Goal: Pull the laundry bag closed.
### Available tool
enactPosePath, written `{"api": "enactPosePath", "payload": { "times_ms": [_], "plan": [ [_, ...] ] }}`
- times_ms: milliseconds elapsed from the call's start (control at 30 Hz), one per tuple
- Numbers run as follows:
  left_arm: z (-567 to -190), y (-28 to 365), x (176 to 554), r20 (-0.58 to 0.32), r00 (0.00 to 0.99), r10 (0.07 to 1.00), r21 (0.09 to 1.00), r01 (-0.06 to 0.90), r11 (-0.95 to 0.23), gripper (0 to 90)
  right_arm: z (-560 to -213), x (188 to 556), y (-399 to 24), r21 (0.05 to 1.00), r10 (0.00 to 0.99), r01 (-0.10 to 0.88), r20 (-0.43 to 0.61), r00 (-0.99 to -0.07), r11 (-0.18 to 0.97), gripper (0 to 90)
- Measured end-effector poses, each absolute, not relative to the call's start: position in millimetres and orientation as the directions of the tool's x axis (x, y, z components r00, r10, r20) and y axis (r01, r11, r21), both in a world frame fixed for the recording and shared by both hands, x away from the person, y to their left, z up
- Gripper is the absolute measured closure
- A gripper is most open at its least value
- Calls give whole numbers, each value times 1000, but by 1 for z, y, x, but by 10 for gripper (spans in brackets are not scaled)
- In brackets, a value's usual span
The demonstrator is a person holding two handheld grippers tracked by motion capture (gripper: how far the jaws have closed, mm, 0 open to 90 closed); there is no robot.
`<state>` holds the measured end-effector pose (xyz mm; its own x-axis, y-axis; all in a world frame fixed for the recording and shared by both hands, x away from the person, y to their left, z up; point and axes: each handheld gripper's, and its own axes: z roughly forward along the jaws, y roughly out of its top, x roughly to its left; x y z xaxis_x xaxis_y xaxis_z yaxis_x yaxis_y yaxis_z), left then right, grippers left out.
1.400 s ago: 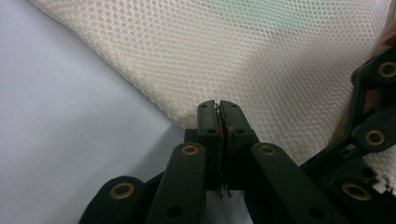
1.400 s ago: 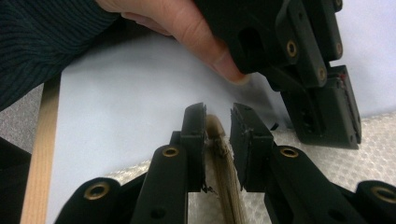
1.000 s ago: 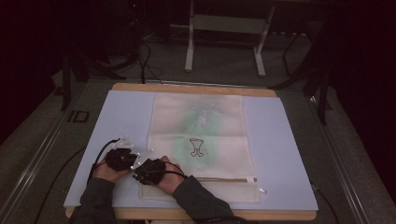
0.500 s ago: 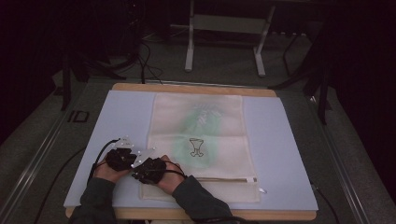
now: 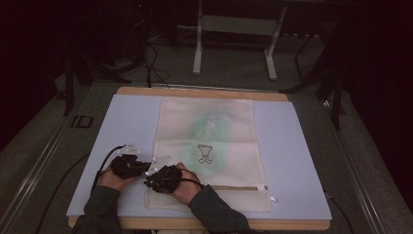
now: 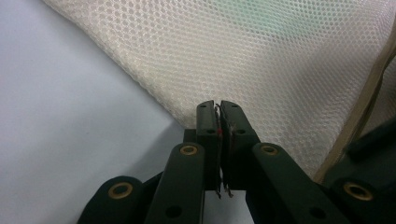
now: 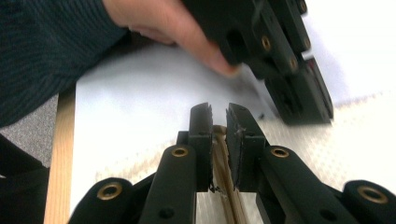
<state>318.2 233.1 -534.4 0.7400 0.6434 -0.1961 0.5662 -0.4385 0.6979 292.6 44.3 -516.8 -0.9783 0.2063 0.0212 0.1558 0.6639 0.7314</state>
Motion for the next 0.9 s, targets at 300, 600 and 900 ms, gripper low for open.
{"api": "enactPosePath", "payload": {
  "times_ms": [300,600,900],
  "plan": [
    [-534,232,318,-188,743,642,696,562,-446,861,-528,295,35,716,204,180,53,-978,675,793],
    [-534,232,317,-191,743,642,698,562,-444,855,-534,300,39,707,217,232,114,-970,668,813],
    [-532,226,311,-184,752,633,681,562,-469,895,-536,298,37,718,221,217,90,-971,661,814]
  ]
}}
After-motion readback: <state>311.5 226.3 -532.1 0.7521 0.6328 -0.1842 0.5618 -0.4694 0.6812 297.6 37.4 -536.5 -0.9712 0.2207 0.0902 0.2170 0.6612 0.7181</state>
